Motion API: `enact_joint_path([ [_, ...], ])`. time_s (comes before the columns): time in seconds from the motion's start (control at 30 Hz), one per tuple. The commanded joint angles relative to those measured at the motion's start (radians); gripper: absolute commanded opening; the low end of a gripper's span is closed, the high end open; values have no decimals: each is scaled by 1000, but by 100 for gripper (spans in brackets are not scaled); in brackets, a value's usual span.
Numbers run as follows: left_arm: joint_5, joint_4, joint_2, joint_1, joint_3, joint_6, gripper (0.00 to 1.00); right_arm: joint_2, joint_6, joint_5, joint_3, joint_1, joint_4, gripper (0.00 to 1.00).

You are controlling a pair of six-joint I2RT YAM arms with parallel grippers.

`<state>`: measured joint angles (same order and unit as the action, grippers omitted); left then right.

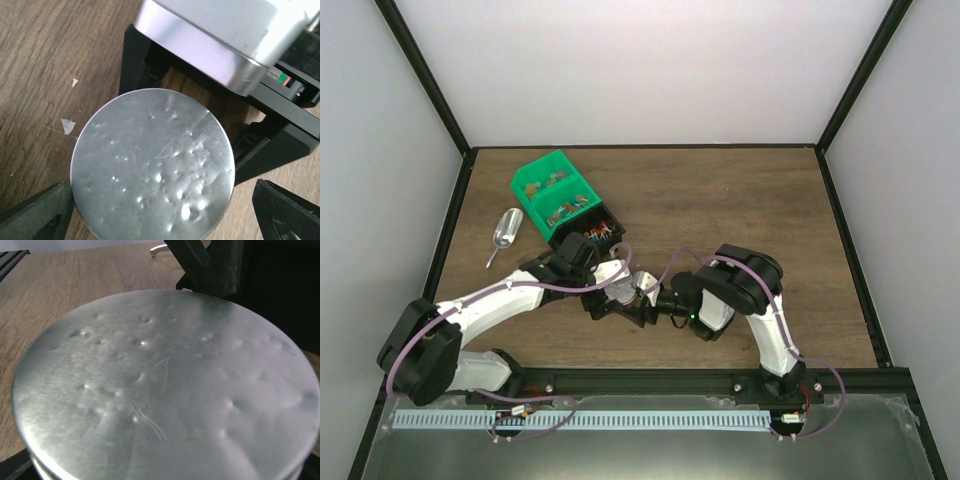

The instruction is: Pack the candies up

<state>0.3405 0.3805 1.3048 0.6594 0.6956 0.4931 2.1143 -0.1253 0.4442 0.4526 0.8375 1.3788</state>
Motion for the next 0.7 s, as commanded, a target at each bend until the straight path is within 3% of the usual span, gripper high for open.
enact_joint_path([
  [0.0,-7,-46,32,13,10,-45,100,40,35,-67,7,5,-84,82],
  [0.23,-32,-91,79,28,21,-63,94,41,44,-88,14,6,-98,81],
  [0.4,-11,-98,88,26,27,-65,81,40,39,-86,14,6,-102,81],
  [0.53,-4,-66,94,26,27,7,74,37,22,-64,11,6,-98,80],
  [0.67,-1,9,127,23,49,139,73,32,3,-29,10,6,-96,79],
])
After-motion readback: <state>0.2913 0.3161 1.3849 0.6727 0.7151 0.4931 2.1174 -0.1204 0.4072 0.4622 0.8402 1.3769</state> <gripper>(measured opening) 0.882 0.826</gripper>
